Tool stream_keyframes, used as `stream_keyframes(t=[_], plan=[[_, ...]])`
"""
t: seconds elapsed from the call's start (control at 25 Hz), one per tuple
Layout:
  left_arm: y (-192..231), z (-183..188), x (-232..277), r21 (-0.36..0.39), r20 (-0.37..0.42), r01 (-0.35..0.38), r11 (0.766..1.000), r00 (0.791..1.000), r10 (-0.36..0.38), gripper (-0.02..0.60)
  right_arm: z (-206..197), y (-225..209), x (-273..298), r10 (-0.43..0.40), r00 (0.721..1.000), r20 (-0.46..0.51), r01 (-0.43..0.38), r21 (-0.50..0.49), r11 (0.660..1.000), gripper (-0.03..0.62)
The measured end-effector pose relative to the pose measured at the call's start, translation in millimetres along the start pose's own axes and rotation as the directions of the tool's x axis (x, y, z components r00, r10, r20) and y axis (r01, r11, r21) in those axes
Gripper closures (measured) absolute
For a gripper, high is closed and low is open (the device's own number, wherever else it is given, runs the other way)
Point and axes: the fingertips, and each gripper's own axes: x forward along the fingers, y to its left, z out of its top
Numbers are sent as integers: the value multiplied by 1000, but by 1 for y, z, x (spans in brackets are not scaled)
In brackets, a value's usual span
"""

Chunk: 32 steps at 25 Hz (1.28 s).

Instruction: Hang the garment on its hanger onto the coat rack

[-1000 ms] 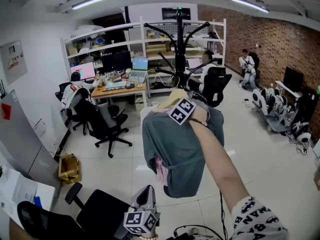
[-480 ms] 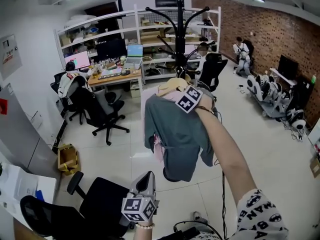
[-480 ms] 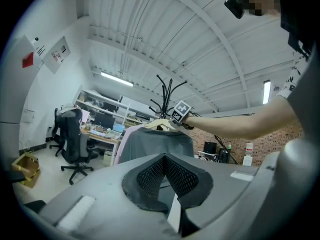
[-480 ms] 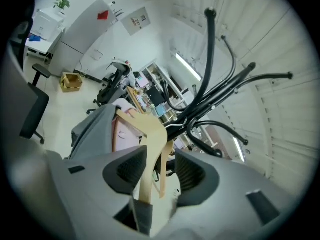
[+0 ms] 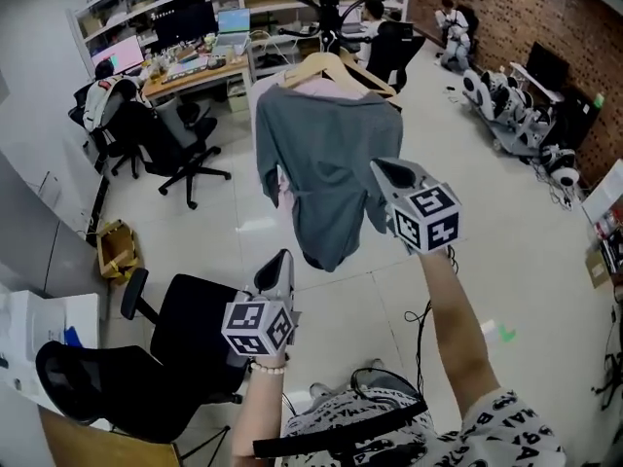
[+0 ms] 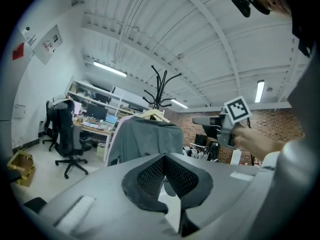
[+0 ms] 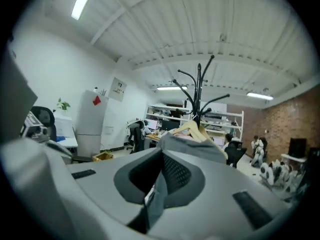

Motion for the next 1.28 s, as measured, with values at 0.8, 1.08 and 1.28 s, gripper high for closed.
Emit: stream_keyframes(t=[0.8, 1.08, 1.28], plan=[[-70, -60, 44, -51, -101, 3, 999, 995, -9, 580, -142, 12, -92, 73, 995, -73, -45, 332, 942, 583], [-71, -56, 57, -41, -101, 4, 999, 995, -9, 580, -146, 8, -85, 87, 994, -73, -57, 340, 939, 583], [-73, -54, 63, -42, -95, 4, 999, 995, -8, 580, -150, -1, -85, 79, 994, -79, -48, 339, 940, 583]])
